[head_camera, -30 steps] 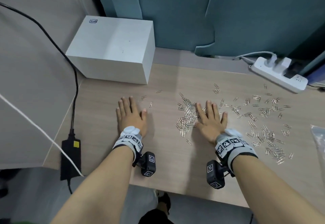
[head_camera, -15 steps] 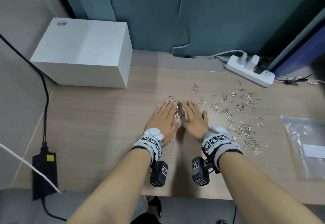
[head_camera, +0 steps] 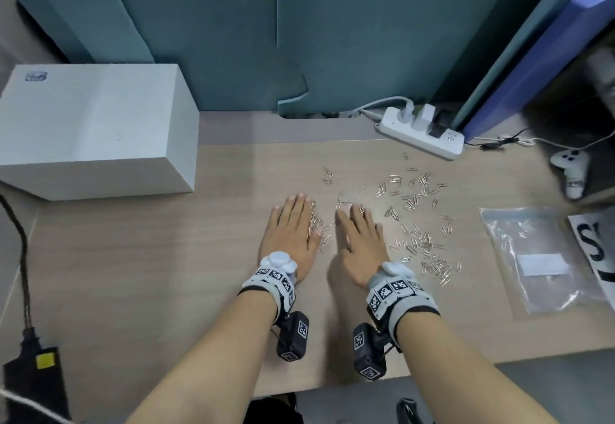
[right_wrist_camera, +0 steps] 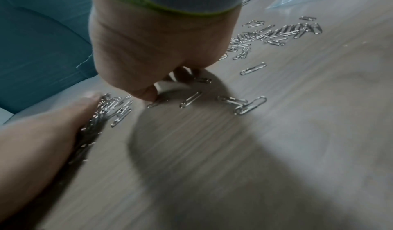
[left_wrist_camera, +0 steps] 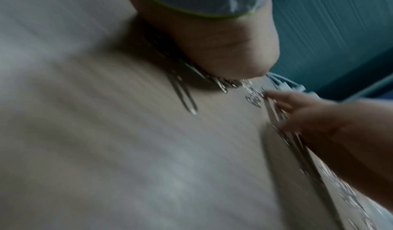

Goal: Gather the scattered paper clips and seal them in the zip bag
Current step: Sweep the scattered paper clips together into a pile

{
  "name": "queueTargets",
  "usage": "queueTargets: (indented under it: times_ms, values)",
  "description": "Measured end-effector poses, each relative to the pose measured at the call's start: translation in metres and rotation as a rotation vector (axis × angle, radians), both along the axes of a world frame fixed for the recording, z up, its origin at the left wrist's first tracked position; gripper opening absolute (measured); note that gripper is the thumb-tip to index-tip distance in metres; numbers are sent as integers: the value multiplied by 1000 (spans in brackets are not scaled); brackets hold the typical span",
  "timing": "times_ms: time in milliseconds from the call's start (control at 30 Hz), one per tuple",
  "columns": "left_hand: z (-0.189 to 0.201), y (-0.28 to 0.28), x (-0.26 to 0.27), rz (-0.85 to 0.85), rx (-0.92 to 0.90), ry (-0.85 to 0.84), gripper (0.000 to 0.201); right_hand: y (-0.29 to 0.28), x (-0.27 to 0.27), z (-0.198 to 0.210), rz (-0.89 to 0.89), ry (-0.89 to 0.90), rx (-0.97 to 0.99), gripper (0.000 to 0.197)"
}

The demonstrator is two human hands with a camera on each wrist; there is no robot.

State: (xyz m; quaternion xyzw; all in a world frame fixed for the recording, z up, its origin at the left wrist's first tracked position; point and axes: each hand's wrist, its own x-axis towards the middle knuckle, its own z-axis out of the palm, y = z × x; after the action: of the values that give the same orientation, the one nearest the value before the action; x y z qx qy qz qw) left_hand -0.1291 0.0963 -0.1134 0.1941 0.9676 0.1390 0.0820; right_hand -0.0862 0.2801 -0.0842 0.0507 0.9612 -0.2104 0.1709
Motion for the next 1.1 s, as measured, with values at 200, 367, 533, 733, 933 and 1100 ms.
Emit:
queueTargets:
  times_ms: [200, 367, 533, 733, 933, 1100]
  values:
    - [10, 31, -12, -139, 41, -58, 64, 35, -11, 32, -153, 117, -196, 73]
    - [13, 56, -47, -56, 40, -60, 63, 81, -23, 46, -316, 55, -14, 66]
    - [5, 101, -27, -173, 27, -55, 67, 131, -29, 19, -356, -33, 91, 57]
    - [15, 122, -44, -149, 19, -4, 58, 162, -44, 17, -293, 38, 29, 74]
    - [12, 142, -61, 102, -11, -83, 64, 165, -37, 17, -137, 95, -108, 60]
    - [40, 176, -62, -92, 46, 3, 57, 184, -57, 23, -122, 190, -145, 50]
